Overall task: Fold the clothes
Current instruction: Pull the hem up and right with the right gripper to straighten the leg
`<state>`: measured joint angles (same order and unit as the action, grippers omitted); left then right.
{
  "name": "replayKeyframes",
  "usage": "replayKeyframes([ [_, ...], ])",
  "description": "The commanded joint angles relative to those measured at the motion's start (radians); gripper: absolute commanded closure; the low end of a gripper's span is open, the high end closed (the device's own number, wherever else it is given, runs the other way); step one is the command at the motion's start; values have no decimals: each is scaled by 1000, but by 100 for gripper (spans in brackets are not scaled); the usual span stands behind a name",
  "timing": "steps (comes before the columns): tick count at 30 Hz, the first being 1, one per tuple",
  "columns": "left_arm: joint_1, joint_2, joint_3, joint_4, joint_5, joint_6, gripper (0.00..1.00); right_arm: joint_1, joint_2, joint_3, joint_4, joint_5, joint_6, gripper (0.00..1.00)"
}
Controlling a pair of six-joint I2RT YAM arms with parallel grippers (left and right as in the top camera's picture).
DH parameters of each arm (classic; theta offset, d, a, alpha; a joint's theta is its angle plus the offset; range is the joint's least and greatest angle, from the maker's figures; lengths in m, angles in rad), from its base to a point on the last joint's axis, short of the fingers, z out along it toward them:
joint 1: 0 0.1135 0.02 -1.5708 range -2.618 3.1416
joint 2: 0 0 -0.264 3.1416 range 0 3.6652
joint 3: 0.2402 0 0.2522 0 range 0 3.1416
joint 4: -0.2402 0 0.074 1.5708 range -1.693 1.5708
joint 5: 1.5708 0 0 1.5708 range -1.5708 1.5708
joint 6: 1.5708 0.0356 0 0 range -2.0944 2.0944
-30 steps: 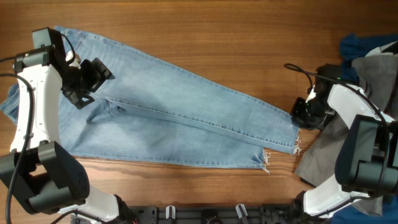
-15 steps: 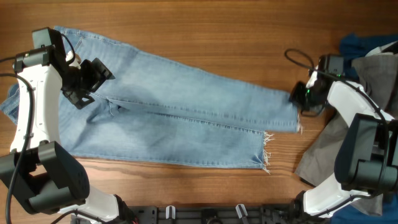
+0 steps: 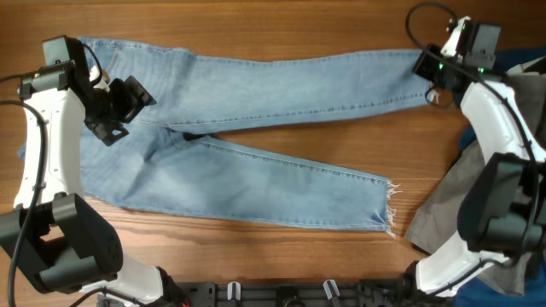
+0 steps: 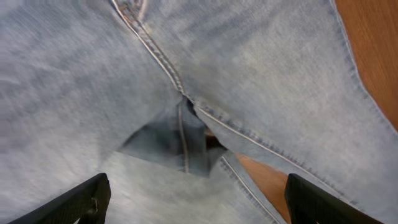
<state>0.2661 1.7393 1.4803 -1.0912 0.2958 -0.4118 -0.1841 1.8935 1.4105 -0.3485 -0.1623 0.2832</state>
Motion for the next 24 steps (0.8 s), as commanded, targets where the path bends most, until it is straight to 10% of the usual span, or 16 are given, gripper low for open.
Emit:
replayKeyframes([
  [1,-5,10,6,17,-10,15,10,-2,114,132,-40,35,-23,96],
  [12,-5,10,6,82,-10,15,10,-4,277,437,-223,72,-52,95],
  [13,-5,10,6,82,-10,15,10,-5,272,443,-247,68,-55,82],
  [15,-5,10,6,82,-10,16,10,-5,267,456,-333,32,-84,4],
  [24,-5,10,6,82,-10,16,7,-5,260,435,-851,19,-63,0],
])
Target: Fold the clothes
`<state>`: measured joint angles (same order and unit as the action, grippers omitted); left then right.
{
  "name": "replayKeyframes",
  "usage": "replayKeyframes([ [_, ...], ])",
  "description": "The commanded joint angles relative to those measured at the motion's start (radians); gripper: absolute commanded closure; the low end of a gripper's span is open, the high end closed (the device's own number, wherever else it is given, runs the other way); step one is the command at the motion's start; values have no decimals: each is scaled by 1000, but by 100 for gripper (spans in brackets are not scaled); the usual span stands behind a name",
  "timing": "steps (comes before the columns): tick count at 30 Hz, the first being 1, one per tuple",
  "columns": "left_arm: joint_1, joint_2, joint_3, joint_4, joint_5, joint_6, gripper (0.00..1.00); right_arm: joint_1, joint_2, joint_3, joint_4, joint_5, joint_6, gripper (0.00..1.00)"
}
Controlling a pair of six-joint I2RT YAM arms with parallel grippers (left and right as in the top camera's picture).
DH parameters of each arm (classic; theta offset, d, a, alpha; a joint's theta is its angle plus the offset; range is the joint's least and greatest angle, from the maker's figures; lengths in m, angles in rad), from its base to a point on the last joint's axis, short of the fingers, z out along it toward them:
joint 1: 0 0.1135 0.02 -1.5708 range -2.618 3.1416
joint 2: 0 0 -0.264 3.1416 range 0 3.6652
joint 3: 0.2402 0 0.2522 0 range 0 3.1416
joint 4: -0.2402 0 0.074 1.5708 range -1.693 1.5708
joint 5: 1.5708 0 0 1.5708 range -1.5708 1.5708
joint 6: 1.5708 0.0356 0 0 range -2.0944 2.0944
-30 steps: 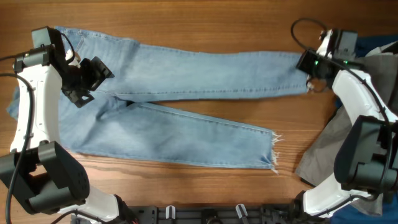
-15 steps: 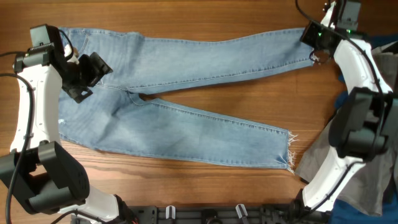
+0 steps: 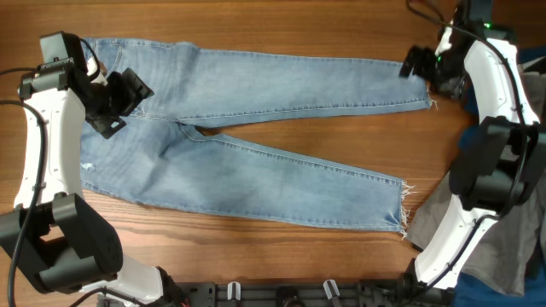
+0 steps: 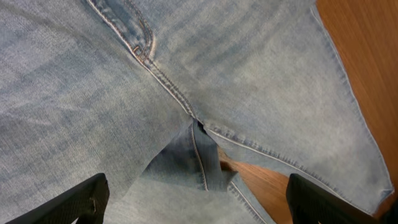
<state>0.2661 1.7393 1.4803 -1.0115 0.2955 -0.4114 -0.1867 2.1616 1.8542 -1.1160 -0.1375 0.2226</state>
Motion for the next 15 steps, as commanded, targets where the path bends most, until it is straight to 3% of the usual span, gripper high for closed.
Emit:
replayKeyframes([
  [1,-5,10,6,2,-10,16,7,-1,-9,-14,-133,2,-3,0],
  [6,-5,10,6,1,-10,16,6,5,-31,-89,-234,18,-14,1],
  [15,-5,10,6,2,-10,16,5,21,-316,-592,-31,-75,-13,2],
])
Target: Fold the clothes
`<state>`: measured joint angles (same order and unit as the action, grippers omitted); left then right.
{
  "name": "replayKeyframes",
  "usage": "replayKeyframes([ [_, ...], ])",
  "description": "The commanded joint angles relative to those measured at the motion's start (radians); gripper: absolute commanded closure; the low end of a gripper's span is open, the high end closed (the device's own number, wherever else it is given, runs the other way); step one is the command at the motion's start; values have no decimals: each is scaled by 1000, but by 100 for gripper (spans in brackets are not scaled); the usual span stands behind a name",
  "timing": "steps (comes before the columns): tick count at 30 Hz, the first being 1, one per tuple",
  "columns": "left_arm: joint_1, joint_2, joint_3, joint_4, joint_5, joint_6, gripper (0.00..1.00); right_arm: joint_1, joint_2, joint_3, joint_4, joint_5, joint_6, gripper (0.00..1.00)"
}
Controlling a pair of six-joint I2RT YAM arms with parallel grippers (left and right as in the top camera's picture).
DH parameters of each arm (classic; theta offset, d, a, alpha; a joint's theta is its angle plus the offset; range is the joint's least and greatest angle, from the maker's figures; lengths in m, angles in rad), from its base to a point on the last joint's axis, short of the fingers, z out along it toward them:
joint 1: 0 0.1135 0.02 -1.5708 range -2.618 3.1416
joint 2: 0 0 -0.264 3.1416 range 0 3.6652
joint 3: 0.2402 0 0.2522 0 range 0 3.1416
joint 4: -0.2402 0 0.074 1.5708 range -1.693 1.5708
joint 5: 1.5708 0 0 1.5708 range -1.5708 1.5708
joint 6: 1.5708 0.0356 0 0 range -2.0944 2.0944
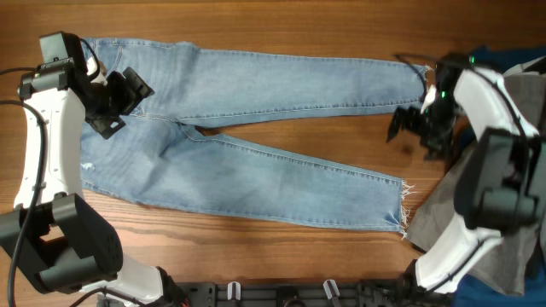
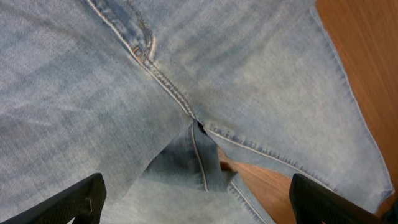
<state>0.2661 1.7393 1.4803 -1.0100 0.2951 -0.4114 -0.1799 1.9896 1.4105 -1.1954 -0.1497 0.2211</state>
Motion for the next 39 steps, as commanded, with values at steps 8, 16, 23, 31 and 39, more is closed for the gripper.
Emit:
replayKeyframes([
  [8,-5,10,6,-8,-9,16,5,59,-253,-444,261,-70,36,5],
  [16,-5,10,6,-23,-9,16,5,123,-253,-557,455,-70,98,28],
  [23,-5,10,6,-27,-9,16,5,124,-253,-557,467,-65,122,96],
  [31,-5,10,6,-27,-9,16,5,106,-253,-464,469,84,119,96],
  [39,-5,10,6,-31,-9,16,5,18,-253,-201,454,106,111,96],
])
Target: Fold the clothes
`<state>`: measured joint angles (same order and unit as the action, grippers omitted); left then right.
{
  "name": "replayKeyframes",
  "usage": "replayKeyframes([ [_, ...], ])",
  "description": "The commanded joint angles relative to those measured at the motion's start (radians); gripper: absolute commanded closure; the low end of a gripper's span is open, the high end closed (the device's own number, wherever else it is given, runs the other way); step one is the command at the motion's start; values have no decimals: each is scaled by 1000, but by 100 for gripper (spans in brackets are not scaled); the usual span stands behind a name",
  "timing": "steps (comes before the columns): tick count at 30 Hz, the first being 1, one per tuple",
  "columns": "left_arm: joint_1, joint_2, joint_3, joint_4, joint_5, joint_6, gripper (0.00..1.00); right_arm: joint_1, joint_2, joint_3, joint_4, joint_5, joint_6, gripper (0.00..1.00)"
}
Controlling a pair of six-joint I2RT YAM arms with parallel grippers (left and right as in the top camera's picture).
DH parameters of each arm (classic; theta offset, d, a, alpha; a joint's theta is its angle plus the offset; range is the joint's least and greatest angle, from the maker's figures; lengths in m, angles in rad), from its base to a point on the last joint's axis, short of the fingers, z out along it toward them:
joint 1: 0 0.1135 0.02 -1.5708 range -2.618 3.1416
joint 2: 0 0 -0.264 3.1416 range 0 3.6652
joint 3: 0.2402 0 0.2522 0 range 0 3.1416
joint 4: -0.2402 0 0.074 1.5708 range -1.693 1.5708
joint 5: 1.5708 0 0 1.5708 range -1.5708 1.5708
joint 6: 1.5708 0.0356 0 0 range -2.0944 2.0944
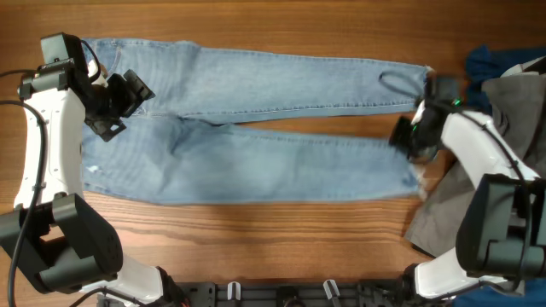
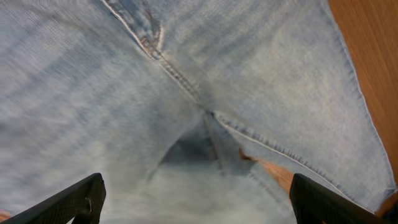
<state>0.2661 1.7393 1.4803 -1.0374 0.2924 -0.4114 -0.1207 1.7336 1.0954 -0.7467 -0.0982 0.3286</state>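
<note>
Light blue jeans [image 1: 256,162] lie flat on the table, waist to the left and both legs running right. The upper leg [image 1: 299,81] is straight, and the lower leg [image 1: 281,166] lies close under it, nearly parallel. My right gripper [image 1: 406,138] sits on the lower leg's frayed hem and looks shut on it. My left gripper [image 1: 126,95] hovers open over the seat of the jeans. In the left wrist view the crotch seam [image 2: 208,115] is blurred, and the left gripper [image 2: 199,208] has its fingers wide apart with only cloth below.
A grey garment [image 1: 456,209] is heaped at the right edge under my right arm. Dark blue cloth [image 1: 495,61] lies at the back right. Bare wooden table [image 1: 256,247] runs along the front of the jeans.
My right gripper has gone from just below the upper leg's hem to the lower leg's hem. That leg now lies up against the upper leg instead of slanting toward the front.
My right gripper was on the upper leg's hem, with that leg bowed. Then the leg lay straighter and further right. Then the gripper was off it, below the hem. Now it is on the lower hem, legs side by side. My left gripper stayed open over the seat.
</note>
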Motion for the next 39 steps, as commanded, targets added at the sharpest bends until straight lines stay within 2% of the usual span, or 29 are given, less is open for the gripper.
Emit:
replayKeyframes([
  [1,-5,10,6,-3,-6,16,5,-51,3,138,7,58,5,96],
  [14,-5,10,6,-6,-7,16,5,-132,14,180,-29,218,93,96],
  [15,-5,10,6,-10,-7,16,5,-134,15,179,-39,235,94,92],
  [16,-5,10,6,-13,-7,16,5,-135,18,179,-41,237,93,79],
  [19,-5,10,6,-34,-37,16,5,-135,28,179,-48,235,55,59],
  [21,-5,10,6,-58,-64,16,4,-135,28,179,-64,225,39,32],
  [22,-5,10,6,-77,-82,15,2,-135,28,179,-76,213,38,14],
  [23,-5,10,6,-89,-90,14,0,-135,28,179,-86,201,38,5],
  [24,-4,10,6,-113,-98,3,0,-135,28,179,-109,164,37,0],
  [28,31,9,6,-175,-138,-52,0,-135,28,179,-172,-4,35,0],
  [30,63,9,6,-204,-138,-80,0,-135,28,179,-219,-27,34,0],
  [34,164,9,5,-291,-137,-125,0,-135,28,179,-332,-32,161,0],
  [39,282,3,-39,-307,-137,-179,0,-135,28,168,-371,-114,206,0],
])
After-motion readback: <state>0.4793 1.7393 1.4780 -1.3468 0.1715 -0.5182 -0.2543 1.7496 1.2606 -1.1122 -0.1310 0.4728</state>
